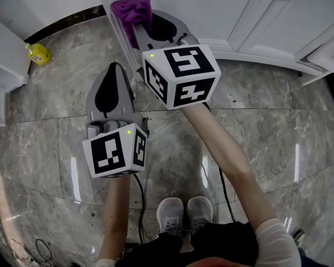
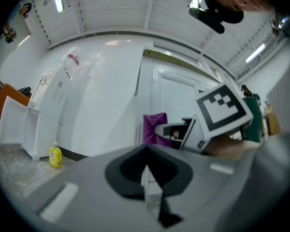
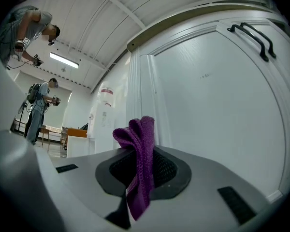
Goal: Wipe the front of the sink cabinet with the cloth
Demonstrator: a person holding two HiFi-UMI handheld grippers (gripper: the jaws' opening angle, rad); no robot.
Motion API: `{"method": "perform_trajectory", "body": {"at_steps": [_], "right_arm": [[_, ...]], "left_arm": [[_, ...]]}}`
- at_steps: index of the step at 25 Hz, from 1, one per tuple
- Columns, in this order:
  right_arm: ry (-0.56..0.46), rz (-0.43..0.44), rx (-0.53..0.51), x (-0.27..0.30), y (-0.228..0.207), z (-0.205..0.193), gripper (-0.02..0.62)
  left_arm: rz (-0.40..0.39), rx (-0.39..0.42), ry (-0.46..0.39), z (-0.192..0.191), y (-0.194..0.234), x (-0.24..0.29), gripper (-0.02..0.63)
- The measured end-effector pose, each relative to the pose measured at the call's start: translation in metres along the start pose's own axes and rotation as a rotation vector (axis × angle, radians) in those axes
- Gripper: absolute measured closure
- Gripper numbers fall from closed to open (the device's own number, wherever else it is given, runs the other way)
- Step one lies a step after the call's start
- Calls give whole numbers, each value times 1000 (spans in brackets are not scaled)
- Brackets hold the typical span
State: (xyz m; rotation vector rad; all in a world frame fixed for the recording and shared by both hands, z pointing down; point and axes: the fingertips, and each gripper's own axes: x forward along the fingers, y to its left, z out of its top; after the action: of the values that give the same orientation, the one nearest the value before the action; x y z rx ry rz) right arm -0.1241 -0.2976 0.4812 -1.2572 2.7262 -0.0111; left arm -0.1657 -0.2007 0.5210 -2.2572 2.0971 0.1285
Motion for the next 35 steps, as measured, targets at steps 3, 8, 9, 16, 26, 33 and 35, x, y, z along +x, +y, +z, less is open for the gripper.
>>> {"method": "perform_trajectory", "body": {"at_steps": [3,8,9,16,26,33,35], "right_arm": [[0,-7,-7,-3,-4,0,541],[-14,-61,-59,-14,-22,3,541],[-19,-81,-84,-17,-27,5,541],[-44,-218,-113,-50,-87,15,541],[-44,-380,-137,-97,-154,21,541],[-57,-485,-81,-125,-191,25,541],[-61,-498,-88,-132,-195,27,541]], "left_arm": [[1,-4,3,-3,0,1,601],[-13,-9,1,-6,-4,1,601],[-18,-10,2,-7,-5,2,601],[-70,-18,19,-16,-35,16,601],[-110,-28,23,-23,-57,22,601],[-103,-24,20,-24,-54,22,601],[-100,-24,20,-23,-52,22,601]]}}
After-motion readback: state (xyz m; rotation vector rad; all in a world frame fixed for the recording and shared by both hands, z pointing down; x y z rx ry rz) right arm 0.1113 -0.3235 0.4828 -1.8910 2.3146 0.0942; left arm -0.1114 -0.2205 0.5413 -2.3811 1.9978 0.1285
